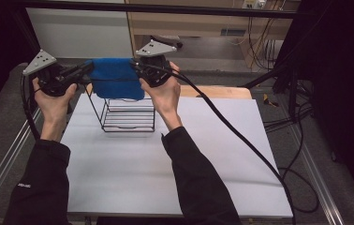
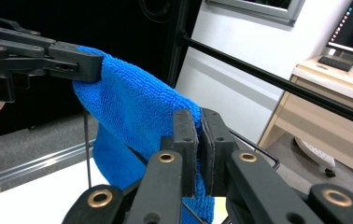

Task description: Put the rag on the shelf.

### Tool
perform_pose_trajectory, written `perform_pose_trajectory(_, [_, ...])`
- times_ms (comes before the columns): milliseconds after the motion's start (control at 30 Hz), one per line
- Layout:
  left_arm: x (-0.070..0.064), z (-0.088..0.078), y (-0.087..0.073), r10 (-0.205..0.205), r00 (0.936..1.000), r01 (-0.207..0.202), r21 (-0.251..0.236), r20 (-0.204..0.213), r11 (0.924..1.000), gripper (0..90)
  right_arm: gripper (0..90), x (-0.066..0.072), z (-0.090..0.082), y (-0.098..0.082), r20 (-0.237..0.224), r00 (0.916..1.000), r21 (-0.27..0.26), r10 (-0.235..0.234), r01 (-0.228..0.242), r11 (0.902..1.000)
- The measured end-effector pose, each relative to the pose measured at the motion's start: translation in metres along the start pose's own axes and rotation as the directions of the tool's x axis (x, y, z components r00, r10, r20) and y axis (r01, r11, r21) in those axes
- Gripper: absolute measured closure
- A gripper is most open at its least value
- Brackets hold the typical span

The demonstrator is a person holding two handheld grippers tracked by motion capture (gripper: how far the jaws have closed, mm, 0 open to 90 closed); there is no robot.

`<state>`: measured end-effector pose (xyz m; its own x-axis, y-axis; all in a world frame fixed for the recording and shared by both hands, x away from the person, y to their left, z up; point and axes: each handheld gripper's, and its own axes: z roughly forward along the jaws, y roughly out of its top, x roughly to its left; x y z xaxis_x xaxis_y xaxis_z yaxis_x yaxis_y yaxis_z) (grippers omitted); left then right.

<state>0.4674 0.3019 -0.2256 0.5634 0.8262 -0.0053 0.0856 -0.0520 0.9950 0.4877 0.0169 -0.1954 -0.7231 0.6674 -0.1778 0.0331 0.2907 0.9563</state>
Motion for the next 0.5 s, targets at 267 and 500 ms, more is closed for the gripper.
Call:
perform_pose_trajectory(267, [-0.004,-0.007,-0.002,0.013,0.9999,-0.014,0.044,0.011,0.9989,82.8,86.2,0.001,-0.003,-0.007,-0.048,0.9988,0.027,-0.001,0.002,0.9996])
perform_pose_trajectory(500, [-0.005,-0.009,-0.008,0.005,0.9998,-0.007,0.102,0.021,0.9948,81.4,86.0,0.005,-0.002,-0.015,-0.101,0.9948,0.077,-0.016,0.023,0.9968])
